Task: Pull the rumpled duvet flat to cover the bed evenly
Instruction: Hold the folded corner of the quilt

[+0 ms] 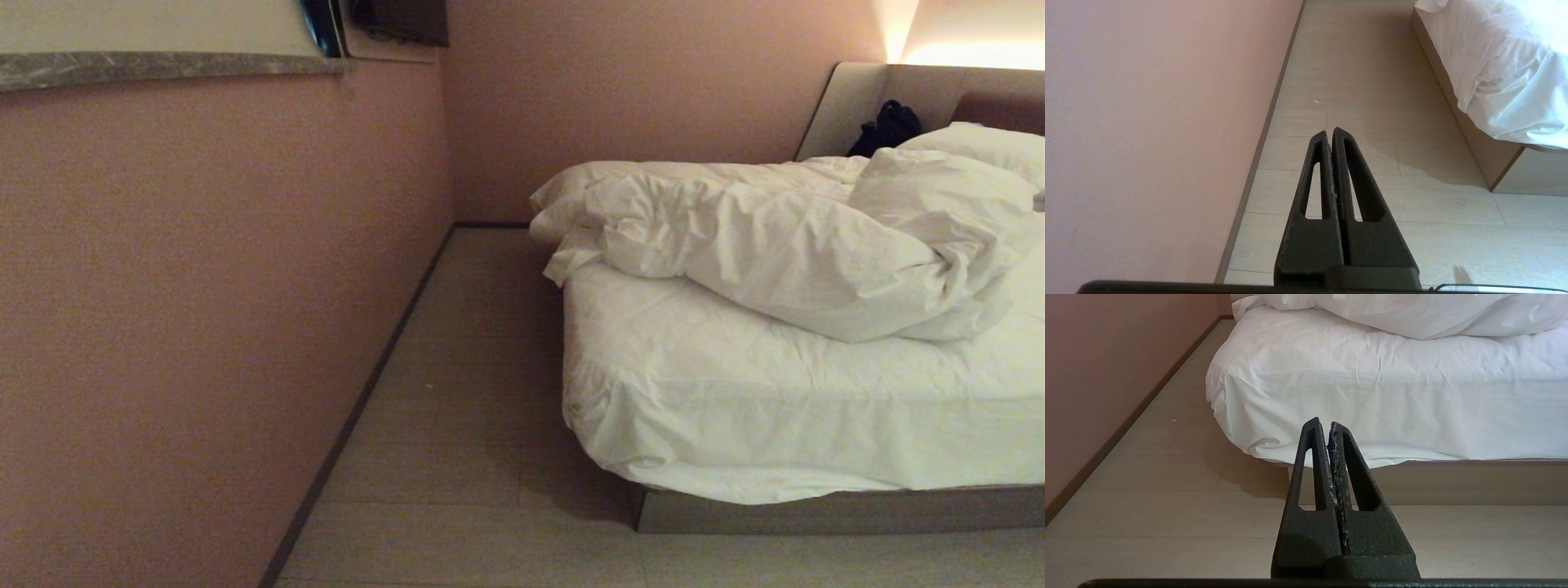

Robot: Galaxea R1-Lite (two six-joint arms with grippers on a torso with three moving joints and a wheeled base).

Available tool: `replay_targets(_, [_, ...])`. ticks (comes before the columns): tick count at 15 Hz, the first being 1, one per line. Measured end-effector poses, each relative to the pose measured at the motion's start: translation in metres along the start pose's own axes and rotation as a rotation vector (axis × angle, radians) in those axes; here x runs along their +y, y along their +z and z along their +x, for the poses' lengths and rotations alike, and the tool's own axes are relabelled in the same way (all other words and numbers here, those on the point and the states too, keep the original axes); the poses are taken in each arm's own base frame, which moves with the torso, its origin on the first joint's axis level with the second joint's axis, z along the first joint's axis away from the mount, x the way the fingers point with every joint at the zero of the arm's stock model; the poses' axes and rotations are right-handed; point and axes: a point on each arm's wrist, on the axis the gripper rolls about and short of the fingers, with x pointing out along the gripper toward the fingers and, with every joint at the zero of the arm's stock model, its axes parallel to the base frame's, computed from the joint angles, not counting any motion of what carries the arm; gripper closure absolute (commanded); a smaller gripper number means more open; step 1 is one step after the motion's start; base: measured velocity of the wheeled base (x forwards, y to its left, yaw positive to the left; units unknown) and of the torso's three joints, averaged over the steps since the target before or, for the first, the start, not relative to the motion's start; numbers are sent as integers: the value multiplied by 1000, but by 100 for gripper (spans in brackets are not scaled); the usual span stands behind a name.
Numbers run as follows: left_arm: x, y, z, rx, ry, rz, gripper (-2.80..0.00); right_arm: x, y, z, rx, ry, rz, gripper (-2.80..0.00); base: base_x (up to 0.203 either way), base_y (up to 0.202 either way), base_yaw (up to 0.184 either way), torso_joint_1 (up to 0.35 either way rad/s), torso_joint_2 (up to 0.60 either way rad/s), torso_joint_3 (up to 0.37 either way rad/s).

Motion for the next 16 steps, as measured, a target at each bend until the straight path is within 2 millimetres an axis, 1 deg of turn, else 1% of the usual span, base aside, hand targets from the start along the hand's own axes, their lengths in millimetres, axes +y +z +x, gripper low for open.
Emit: replay_targets(16, [0, 0, 0, 0, 5, -1, 0, 0, 0, 0, 0, 0, 0, 0, 0, 0, 0, 0, 0, 0])
